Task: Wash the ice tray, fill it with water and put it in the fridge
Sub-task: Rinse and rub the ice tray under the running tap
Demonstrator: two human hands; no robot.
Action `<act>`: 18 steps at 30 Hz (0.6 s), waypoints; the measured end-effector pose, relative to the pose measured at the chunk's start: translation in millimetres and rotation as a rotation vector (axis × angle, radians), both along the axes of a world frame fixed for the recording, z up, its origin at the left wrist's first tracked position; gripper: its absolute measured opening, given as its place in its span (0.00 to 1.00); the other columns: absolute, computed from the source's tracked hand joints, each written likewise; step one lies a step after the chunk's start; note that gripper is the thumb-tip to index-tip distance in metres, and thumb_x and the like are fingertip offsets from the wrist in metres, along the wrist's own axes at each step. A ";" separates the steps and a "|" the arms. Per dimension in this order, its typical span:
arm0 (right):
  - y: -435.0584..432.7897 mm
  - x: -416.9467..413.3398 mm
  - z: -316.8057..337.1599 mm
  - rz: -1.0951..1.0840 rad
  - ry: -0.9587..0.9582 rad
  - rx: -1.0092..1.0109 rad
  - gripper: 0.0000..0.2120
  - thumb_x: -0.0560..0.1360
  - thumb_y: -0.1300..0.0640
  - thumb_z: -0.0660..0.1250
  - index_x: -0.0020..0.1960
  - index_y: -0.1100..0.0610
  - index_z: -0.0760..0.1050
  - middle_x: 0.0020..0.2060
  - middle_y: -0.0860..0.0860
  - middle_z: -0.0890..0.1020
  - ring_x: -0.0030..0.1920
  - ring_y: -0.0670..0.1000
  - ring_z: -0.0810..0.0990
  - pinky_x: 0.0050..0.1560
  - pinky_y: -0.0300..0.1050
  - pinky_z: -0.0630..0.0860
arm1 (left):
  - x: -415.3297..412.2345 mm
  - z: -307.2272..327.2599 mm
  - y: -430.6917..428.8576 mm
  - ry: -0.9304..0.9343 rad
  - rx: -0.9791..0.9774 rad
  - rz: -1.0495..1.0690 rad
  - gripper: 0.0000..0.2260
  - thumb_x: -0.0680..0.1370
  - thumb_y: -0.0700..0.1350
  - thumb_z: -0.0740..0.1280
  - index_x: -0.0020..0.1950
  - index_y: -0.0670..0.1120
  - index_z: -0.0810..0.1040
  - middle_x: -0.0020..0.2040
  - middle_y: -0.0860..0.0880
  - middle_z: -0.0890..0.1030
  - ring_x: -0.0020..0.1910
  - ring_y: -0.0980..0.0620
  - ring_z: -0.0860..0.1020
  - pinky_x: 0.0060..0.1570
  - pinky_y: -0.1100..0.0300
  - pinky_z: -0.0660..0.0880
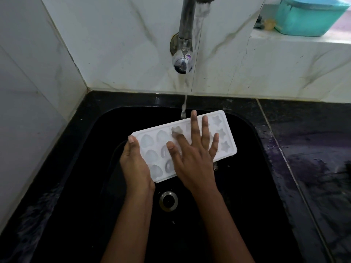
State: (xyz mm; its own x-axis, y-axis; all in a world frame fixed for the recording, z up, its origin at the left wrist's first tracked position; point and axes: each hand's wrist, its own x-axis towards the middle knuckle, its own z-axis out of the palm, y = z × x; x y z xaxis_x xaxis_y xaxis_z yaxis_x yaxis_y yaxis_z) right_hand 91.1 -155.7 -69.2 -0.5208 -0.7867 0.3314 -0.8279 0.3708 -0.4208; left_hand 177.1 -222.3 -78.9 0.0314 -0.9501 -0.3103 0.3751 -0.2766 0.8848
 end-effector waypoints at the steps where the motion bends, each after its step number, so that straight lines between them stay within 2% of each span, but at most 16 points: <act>1: 0.7 -3.1 0.2 -0.014 0.003 -0.004 0.26 0.78 0.37 0.44 0.63 0.44 0.74 0.78 0.48 0.44 0.76 0.49 0.34 0.72 0.57 0.31 | 0.5 -0.5 -0.3 -0.005 -0.006 -0.001 0.13 0.82 0.55 0.60 0.46 0.53 0.82 0.44 0.52 0.86 0.45 0.50 0.85 0.40 0.55 0.82; 2: 1.0 -4.3 0.3 -0.047 -0.003 -0.013 0.26 0.78 0.37 0.43 0.61 0.44 0.75 0.78 0.49 0.45 0.76 0.49 0.35 0.72 0.58 0.32 | -0.2 -0.6 0.4 -0.011 -0.014 -0.009 0.13 0.82 0.55 0.60 0.45 0.54 0.82 0.44 0.53 0.86 0.44 0.51 0.85 0.40 0.56 0.82; 4: -0.1 -0.7 -0.2 -0.086 -0.018 -0.008 0.27 0.77 0.37 0.43 0.65 0.45 0.72 0.78 0.49 0.44 0.76 0.49 0.34 0.72 0.57 0.32 | -2.7 -0.2 2.3 -0.015 -0.027 -0.026 0.13 0.82 0.54 0.60 0.46 0.53 0.81 0.44 0.54 0.86 0.45 0.52 0.85 0.39 0.58 0.82; 7: -1.8 3.3 -2.1 0.035 -0.016 0.024 0.29 0.77 0.36 0.43 0.71 0.45 0.66 0.77 0.48 0.40 0.75 0.48 0.31 0.70 0.55 0.28 | 0.0 1.5 -0.2 -0.008 -0.007 -0.007 0.13 0.82 0.54 0.60 0.47 0.53 0.81 0.44 0.52 0.86 0.47 0.50 0.85 0.43 0.54 0.82; 9: 0.7 -4.6 1.3 0.092 -0.068 -0.058 0.27 0.77 0.37 0.45 0.66 0.45 0.72 0.77 0.46 0.43 0.75 0.47 0.33 0.71 0.54 0.30 | 5.5 4.0 -3.8 -0.022 0.007 0.015 0.12 0.82 0.55 0.60 0.48 0.53 0.81 0.49 0.50 0.86 0.51 0.48 0.84 0.53 0.47 0.80; 11: 5.2 -14.6 5.0 0.029 -0.123 -0.202 0.23 0.78 0.39 0.49 0.58 0.46 0.78 0.77 0.46 0.50 0.76 0.47 0.39 0.73 0.55 0.35 | 12.0 5.5 -8.7 -0.045 0.010 0.034 0.12 0.82 0.56 0.60 0.50 0.53 0.81 0.54 0.50 0.84 0.55 0.48 0.82 0.57 0.45 0.78; 12: 7.1 -18.5 5.6 -0.019 -0.126 -0.248 0.22 0.78 0.40 0.51 0.57 0.48 0.79 0.77 0.47 0.53 0.77 0.47 0.42 0.73 0.56 0.38 | 15.2 6.2 -11.4 -0.052 0.011 0.037 0.12 0.82 0.56 0.60 0.49 0.54 0.81 0.54 0.50 0.83 0.55 0.48 0.81 0.57 0.46 0.78; 14: 8.6 -22.6 4.7 -0.068 -0.115 -0.253 0.21 0.77 0.41 0.53 0.57 0.49 0.79 0.77 0.49 0.55 0.76 0.47 0.43 0.74 0.58 0.41 | 22.0 7.1 -17.0 -0.065 0.019 0.023 0.12 0.81 0.56 0.60 0.48 0.54 0.81 0.50 0.52 0.84 0.51 0.50 0.82 0.49 0.51 0.80; 16: 5.9 -21.4 2.1 -0.051 -0.101 -0.204 0.22 0.77 0.40 0.53 0.58 0.49 0.79 0.77 0.49 0.53 0.76 0.47 0.41 0.74 0.57 0.40 | 26.6 7.1 -20.1 -0.074 0.020 -0.010 0.12 0.81 0.56 0.61 0.47 0.53 0.81 0.44 0.55 0.84 0.45 0.54 0.83 0.38 0.58 0.79; 18: 1.3 -14.8 -1.1 -0.033 -0.094 -0.131 0.22 0.78 0.40 0.53 0.61 0.49 0.78 0.77 0.48 0.49 0.76 0.46 0.38 0.73 0.55 0.37 | 27.6 6.3 -20.0 -0.091 0.016 -0.047 0.12 0.81 0.56 0.61 0.48 0.53 0.80 0.45 0.55 0.84 0.45 0.55 0.82 0.38 0.58 0.78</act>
